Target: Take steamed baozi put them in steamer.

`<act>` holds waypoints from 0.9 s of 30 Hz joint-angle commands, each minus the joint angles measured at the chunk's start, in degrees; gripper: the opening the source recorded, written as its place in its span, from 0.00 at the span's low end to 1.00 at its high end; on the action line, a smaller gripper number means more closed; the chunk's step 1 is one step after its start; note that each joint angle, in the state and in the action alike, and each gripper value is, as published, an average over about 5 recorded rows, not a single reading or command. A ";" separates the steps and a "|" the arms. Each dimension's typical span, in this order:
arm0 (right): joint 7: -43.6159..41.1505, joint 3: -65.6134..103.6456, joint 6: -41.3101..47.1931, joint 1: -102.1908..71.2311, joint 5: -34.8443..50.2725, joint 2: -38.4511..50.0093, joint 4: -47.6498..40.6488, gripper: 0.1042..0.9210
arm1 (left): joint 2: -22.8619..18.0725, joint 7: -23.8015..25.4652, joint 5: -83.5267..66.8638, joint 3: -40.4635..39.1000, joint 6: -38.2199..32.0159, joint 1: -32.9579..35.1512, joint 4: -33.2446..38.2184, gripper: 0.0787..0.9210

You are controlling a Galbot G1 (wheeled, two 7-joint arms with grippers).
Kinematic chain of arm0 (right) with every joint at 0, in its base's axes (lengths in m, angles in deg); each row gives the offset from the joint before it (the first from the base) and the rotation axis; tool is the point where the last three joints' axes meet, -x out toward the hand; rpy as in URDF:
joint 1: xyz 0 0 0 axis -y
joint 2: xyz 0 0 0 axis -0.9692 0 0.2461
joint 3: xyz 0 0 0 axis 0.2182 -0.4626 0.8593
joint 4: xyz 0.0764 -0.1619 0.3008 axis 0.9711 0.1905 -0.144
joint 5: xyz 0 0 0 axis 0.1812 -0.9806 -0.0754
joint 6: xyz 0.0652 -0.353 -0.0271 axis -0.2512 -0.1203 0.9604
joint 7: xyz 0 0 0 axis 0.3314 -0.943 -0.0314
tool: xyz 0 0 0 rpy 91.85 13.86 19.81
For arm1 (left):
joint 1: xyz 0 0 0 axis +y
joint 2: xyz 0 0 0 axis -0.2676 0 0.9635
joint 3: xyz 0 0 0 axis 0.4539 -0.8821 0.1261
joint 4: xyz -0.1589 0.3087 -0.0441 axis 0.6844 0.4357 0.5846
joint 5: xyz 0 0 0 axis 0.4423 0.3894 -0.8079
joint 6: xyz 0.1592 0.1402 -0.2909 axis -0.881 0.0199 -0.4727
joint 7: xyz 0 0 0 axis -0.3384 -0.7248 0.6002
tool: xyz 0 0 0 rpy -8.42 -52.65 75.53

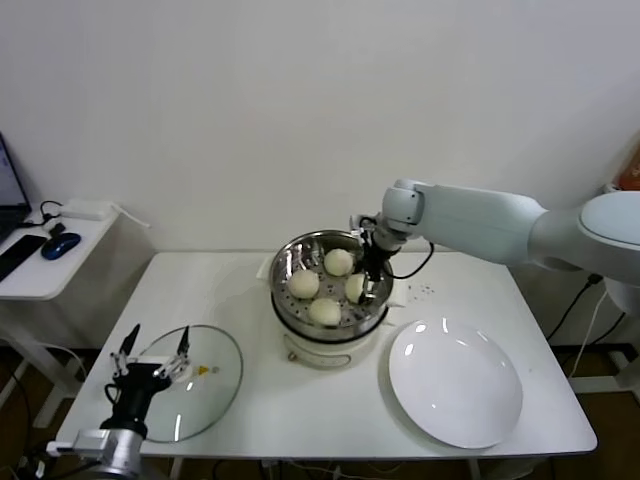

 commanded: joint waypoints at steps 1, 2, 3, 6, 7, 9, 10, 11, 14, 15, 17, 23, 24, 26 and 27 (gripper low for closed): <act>-0.06 0.34 -0.12 -0.06 0.19 0.02 -0.12 0.87 | -0.11 0.00 0.16 -0.13 0.02 -0.06 -0.09 0.88; -0.18 0.46 -0.15 0.06 0.41 -0.01 -0.15 0.87 | -0.11 0.00 0.19 -0.16 0.04 -0.08 -0.09 0.88; -0.37 0.56 -0.19 0.27 0.72 0.00 -0.11 0.88 | -0.12 0.00 0.20 -0.18 0.06 -0.11 -0.09 0.88; -1.18 0.46 -0.34 1.54 1.89 0.56 0.87 0.88 | -0.11 0.01 0.21 -0.25 0.14 -0.18 0.01 0.88; -1.54 0.31 -0.45 2.14 2.18 0.97 1.49 0.88 | -0.09 0.01 0.21 -0.25 0.15 -0.19 0.04 0.88; -2.20 0.00 -0.70 3.56 2.50 2.13 2.95 0.88 | -0.04 0.01 0.21 -0.26 0.16 -0.20 0.10 0.88; -2.50 -0.07 -0.86 4.32 2.56 2.90 3.75 0.88 | -0.02 0.01 0.21 -0.27 0.16 -0.19 0.12 0.88; -2.71 -0.02 -1.00 5.05 2.58 3.66 4.44 0.88 | 0.00 0.02 0.21 -0.29 0.16 -0.19 0.13 0.88; -2.77 0.68 -1.64 7.24 2.11 6.68 6.66 0.88 | -0.06 0.01 0.34 -0.45 0.16 -0.24 0.08 0.88; -2.52 1.17 -1.89 7.77 1.80 7.81 7.38 0.88 | -0.11 0.01 0.42 -0.53 0.17 -0.30 0.07 0.88; -1.42 3.00 -2.43 8.19 1.01 10.60 9.18 0.88 | -0.20 -0.01 0.58 -0.69 0.20 -0.39 0.08 0.88; 5.84 11.34 -3.70 2.36 -0.51 20.99 16.95 0.88 | -0.54 -0.50 0.42 -0.84 0.71 -0.45 1.47 0.88; 7.03 13.43 -3.89 0.52 -0.78 23.05 18.57 0.88 | -0.62 -0.56 0.37 -0.87 0.78 -0.51 1.71 0.88; 9.44 19.09 -4.62 -4.43 -2.39 27.30 21.49 0.88 | -0.71 -0.66 0.59 -1.07 0.79 -0.79 1.71 0.88; 10.52 22.52 -5.05 -6.95 -3.39 29.15 22.51 0.88 | -0.74 -0.69 0.82 -1.19 0.72 -0.94 1.57 0.88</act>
